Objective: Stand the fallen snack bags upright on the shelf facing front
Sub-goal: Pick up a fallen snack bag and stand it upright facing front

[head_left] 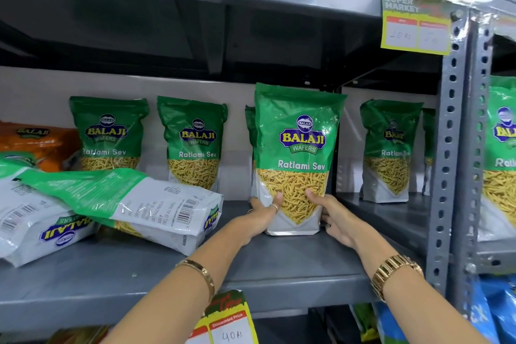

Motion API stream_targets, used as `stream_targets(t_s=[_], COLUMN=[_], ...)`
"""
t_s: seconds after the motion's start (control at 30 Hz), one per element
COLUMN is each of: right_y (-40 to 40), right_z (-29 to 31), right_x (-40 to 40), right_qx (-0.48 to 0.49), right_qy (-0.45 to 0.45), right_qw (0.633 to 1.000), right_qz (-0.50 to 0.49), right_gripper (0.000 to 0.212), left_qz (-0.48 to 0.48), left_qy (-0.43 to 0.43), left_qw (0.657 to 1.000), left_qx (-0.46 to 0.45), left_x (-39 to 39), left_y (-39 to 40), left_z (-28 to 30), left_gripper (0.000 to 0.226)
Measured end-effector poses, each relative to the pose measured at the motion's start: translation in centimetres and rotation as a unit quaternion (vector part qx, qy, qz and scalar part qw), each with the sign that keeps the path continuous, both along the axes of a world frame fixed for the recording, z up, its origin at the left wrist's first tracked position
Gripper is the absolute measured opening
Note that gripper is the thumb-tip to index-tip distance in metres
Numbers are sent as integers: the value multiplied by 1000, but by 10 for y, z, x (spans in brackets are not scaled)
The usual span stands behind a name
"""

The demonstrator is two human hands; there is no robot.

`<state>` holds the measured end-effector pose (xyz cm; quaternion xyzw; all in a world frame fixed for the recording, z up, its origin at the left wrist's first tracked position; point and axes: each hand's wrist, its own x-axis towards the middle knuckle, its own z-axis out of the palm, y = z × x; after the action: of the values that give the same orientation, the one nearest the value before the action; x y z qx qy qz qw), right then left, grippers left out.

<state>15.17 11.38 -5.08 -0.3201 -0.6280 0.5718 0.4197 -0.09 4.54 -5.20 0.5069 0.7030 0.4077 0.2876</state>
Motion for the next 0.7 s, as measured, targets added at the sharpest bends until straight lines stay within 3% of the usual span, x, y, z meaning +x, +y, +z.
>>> stream_targets(t_s=[0.23, 0.57, 0.63, 0.7], right_y=[-17, -45, -54, -68], right_z=[-6, -12, -2, 20], right_x=[28, 45, 41, 37], right_qx=[7, 28, 104, 264], right_qy=[13, 14, 15, 7], right_qw=[1000, 998, 987, 930], right_qz=[22, -45, -125, -257], right_gripper=[98, 72, 79, 72], left_qz=[-38, -32, -11, 13], left_qy=[49, 36, -5, -42], left_qw=[998, 999, 999, 994], left_qx=[-30, 12, 47, 104], left_x=[3, 27, 30, 35], left_y=[-19, -44, -45, -47], left_z=[-9, -14, -15, -15], left_gripper=[94, 90, 99, 106])
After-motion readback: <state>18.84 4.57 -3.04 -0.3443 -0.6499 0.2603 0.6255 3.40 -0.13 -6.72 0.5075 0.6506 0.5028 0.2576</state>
